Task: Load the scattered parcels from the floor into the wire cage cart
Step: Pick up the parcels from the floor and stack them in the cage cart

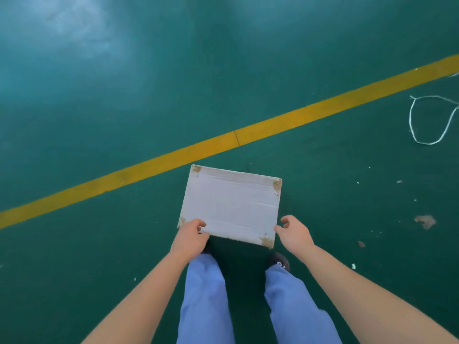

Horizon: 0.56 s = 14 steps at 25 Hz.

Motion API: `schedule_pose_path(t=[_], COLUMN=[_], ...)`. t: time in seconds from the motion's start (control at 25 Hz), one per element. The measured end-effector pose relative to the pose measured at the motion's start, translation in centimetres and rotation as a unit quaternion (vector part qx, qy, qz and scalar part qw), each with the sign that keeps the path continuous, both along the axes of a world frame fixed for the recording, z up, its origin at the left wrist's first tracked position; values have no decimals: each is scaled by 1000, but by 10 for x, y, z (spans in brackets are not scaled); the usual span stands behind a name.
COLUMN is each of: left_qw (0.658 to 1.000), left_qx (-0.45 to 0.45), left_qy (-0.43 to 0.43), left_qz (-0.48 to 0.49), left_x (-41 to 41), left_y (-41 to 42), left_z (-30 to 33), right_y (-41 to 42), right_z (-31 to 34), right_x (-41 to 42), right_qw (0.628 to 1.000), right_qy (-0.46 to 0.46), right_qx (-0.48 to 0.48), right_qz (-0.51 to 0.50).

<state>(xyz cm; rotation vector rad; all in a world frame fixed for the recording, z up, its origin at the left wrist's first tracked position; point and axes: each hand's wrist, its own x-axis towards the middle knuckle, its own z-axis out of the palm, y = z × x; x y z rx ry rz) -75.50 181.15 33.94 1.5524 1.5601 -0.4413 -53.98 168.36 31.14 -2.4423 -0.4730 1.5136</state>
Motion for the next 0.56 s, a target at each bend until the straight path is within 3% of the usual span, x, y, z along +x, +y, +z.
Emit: schedule_pose_path(t=[0.24, 0.32, 0.48, 0.56], left_qw=[998, 995, 972, 961], left_qx=[-62, -91, -126, -137], left_qy=[16, 29, 50, 76], left_qz=[25, 35, 193, 226], left_x=[-11, -19, -39, -53], left_y=[88, 94, 78, 58], left_z=[-172, -224, -305, -333], right_y=[59, 65, 65, 57], right_z=[-165, -217, -291, -318], right_x=[-30, -46, -89, -115], right_qw=[989, 990, 993, 993], right_qy=[4, 6, 22, 20], right_qx=[-76, -95, -101, -113], right_qz=[-123, -104, -64, -41])
